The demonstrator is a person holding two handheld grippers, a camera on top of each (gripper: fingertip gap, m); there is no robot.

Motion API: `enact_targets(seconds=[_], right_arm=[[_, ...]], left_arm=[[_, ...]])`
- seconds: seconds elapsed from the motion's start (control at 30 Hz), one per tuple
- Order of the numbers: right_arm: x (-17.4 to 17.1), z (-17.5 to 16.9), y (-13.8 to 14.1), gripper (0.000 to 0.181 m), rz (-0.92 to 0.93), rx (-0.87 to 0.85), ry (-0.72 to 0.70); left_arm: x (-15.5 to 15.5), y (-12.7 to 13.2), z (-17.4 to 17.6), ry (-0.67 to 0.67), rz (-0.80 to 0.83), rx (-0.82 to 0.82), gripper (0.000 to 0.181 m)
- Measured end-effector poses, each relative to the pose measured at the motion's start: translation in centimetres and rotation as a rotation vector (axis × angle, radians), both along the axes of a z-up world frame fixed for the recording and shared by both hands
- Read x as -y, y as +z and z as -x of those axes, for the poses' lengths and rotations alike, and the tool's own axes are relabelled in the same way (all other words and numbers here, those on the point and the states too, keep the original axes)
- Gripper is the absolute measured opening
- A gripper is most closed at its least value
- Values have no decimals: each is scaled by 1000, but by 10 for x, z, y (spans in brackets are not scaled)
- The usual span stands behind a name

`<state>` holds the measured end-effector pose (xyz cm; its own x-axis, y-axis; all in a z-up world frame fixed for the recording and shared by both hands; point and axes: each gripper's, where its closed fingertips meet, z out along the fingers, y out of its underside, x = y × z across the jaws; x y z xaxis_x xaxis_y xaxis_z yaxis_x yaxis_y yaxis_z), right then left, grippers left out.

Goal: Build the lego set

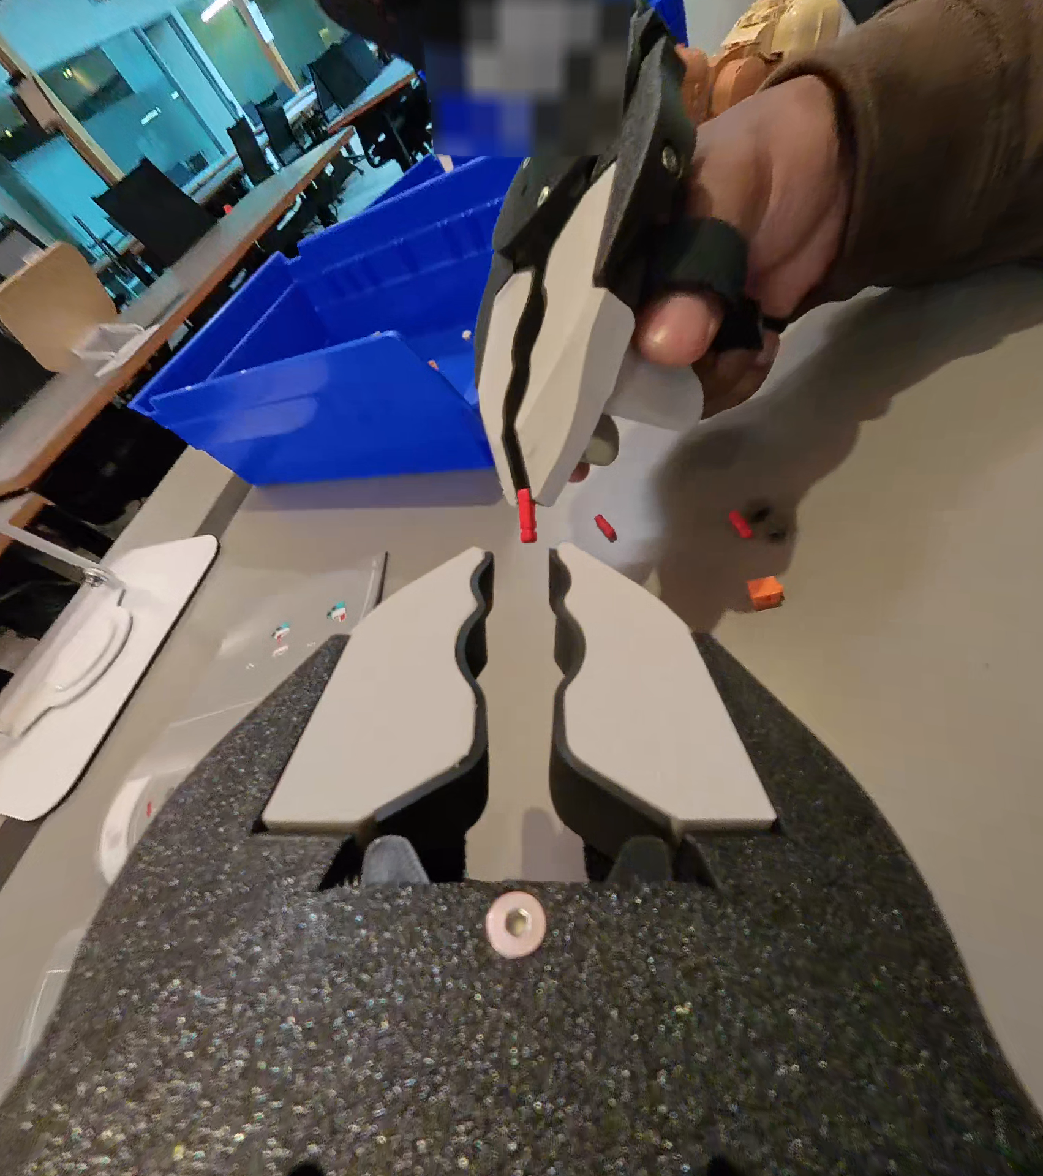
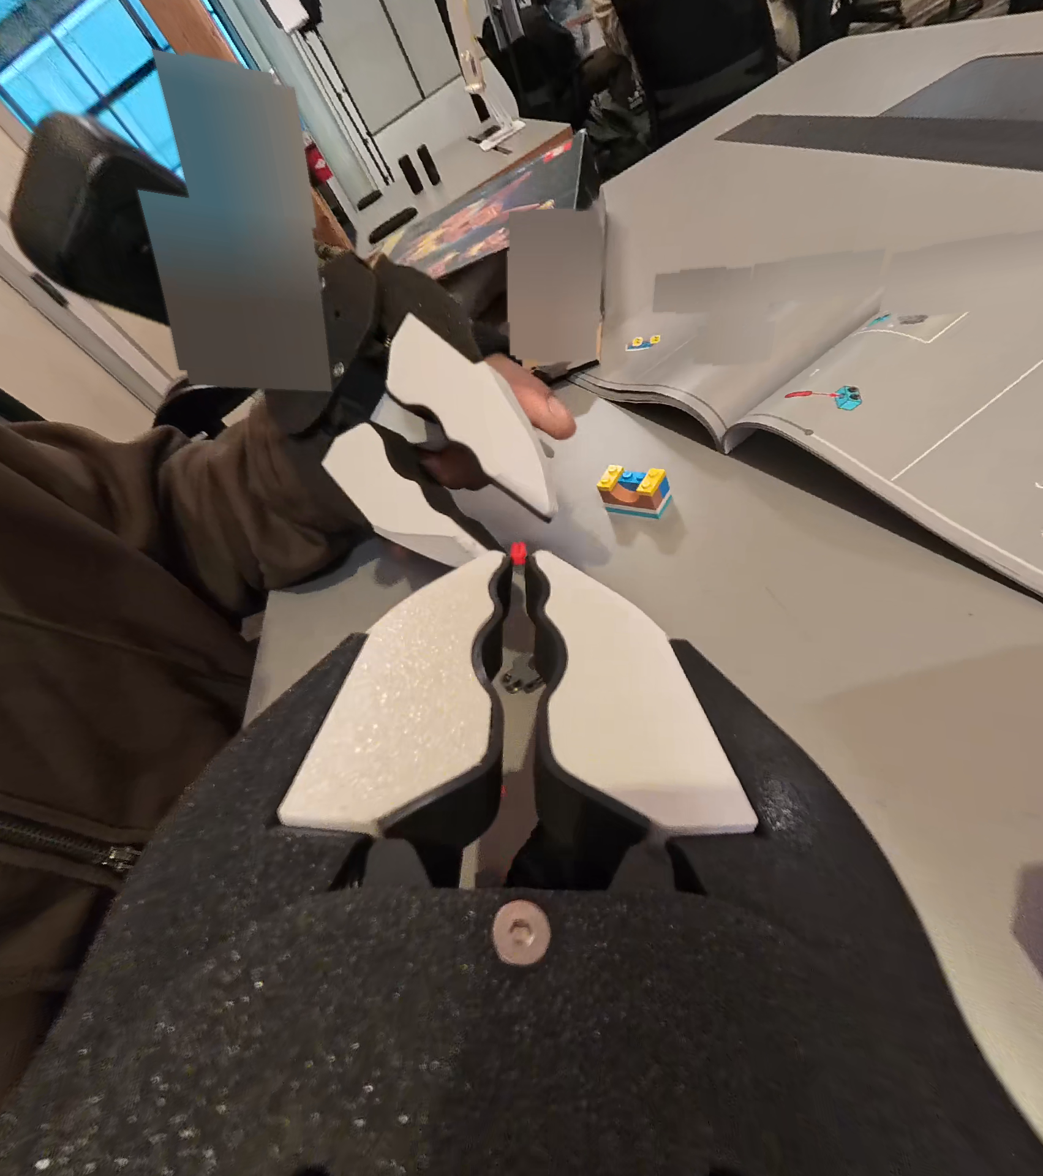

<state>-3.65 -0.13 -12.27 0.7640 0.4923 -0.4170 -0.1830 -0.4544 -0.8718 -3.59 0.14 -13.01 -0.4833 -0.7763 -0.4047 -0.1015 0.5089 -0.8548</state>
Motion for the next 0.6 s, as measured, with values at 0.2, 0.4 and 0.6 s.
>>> enact_targets(seconds=[0.2,0.4,0.6], right_arm=[[0,6,1,4,2,-43,20],[1,8,-6,4,6,31,44],[10,15,-5,4,-84,206,138]], left_arm=[[9,5,-1,-24,-13,60,9],[9,-2,0,-32,-47,22,5],[19,-1,8,-114,45,-36,4]])
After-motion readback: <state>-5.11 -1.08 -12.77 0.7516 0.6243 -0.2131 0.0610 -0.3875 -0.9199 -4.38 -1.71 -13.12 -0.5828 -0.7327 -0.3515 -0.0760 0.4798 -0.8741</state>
